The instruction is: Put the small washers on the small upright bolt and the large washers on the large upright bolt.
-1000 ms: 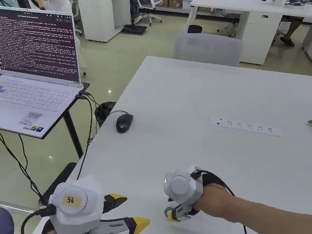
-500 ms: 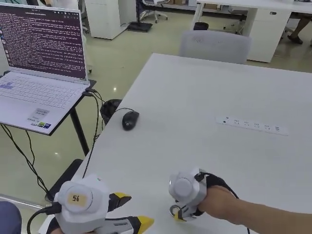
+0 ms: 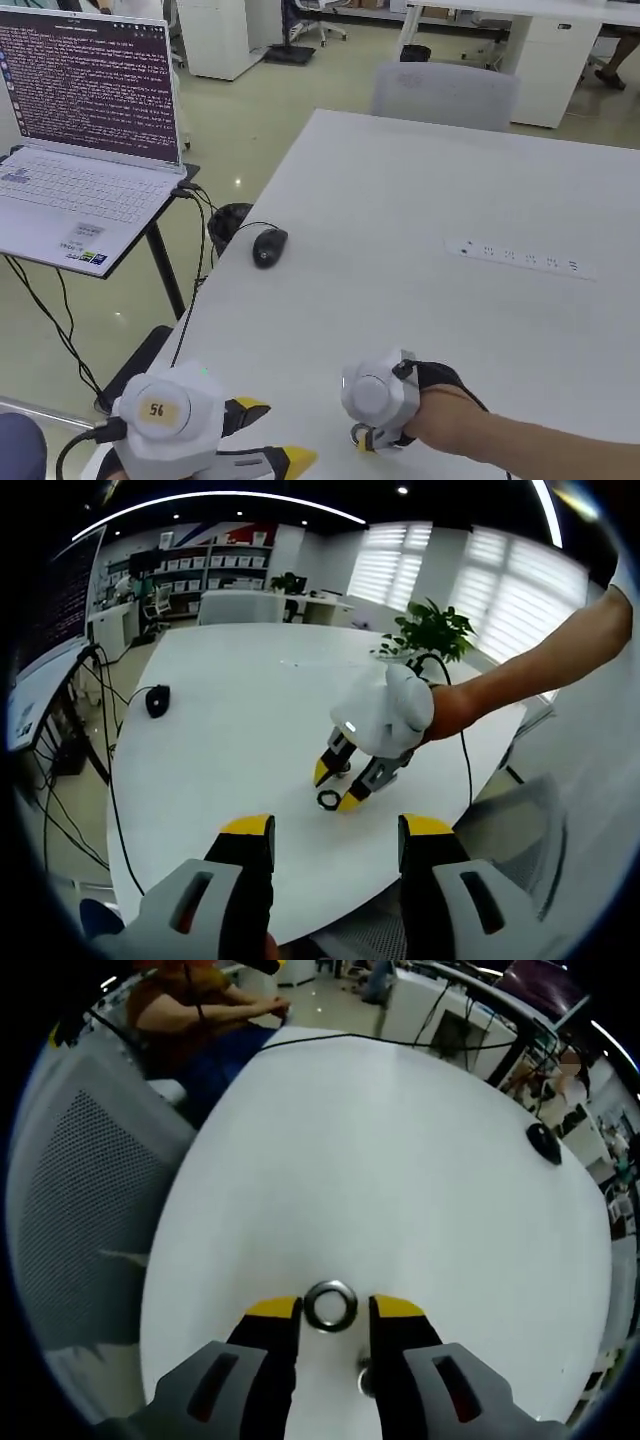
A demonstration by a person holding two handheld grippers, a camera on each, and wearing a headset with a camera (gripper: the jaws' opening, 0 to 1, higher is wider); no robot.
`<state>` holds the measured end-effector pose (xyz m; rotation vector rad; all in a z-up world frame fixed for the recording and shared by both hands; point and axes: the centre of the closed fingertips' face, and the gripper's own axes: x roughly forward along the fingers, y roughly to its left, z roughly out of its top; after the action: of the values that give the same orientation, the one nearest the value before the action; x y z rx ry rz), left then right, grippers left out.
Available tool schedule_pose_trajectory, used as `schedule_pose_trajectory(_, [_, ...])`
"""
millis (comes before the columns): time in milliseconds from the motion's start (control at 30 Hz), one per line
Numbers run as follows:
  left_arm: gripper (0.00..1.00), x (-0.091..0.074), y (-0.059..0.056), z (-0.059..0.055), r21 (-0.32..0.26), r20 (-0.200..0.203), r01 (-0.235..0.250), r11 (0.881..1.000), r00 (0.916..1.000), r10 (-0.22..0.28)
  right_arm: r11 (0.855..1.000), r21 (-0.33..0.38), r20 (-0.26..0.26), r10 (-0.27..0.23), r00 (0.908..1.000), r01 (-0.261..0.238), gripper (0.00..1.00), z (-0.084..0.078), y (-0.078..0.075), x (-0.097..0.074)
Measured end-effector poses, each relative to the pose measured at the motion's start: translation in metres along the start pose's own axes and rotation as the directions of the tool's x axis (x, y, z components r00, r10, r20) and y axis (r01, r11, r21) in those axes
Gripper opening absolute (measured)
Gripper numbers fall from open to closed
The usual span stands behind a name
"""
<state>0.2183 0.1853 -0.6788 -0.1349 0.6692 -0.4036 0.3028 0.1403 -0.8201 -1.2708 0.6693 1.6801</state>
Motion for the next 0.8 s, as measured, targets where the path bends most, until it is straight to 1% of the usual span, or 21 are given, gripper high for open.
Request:
schedule_pose_trajectory(67, [0.48,0.0,0.0,0.001,-0.001,0.002,0.0,1.0,1.0,0.0,1.0,-0.005,-0.006,0.005,1.0,-0.005,0.27,0.0,0.001,0.001])
schedule_pose_trajectory(167, [0.48,0.0,0.002,0.0,-0.003,0.001,-0.002,1.0,1.0,0.002,1.0,-0.024,-0.031,0.014,0.9994,-0.015,0.27,-0.003,0.005,0.004])
schedule_pose_trajectory(200, [0.48,-0.001,0.002,0.0,-0.003,0.001,-0.002,1.0,1.0,0.002,0.999,-0.027,-0.032,0.028,0.9991,-0.029,0.26,-0.003,0.007,0.004])
schedule_pose_trajectory(233, [0.48,-0.001,0.002,0.0,-0.002,0.001,-0.003,1.0,1.0,0.003,1.0,-0.023,-0.028,0.021,0.9994,-0.022,0.26,-0.002,0.006,0.004])
schedule_pose_trajectory(300, [0.48,-0.002,0.003,-0.001,-0.003,0.001,-0.003,1.0,1.0,0.003,0.999,-0.033,-0.028,0.022,0.9994,-0.023,0.25,-0.002,0.006,0.004])
schedule_pose_trajectory(400, [0.48,-0.001,0.004,-0.002,-0.006,0.001,-0.004,1.0,1.0,0.004,1.0,-0.012,-0.023,0.027,0.9994,-0.027,0.24,-0.002,0.007,0.005])
schedule_pose_trajectory(467, [0.48,-0.001,0.004,-0.002,-0.005,0.002,-0.003,1.0,1.0,0.003,0.999,0.016,-0.018,0.039,0.9991,-0.038,0.24,-0.002,0.009,0.004])
schedule_pose_trajectory(633, [0.48,0.0,0.003,-0.002,-0.005,0.002,0.0,1.0,1.0,0.0,0.999,0.017,-0.019,0.046,0.9988,-0.046,0.24,-0.005,0.016,0.001])
schedule_pose_trajectory(800, [0.48,0.001,0.002,-0.001,-0.006,0.004,0.001,1.0,1.0,-0.001,0.998,0.037,-0.013,0.045,0.9989,-0.045,0.23,-0.009,0.024,-0.001])
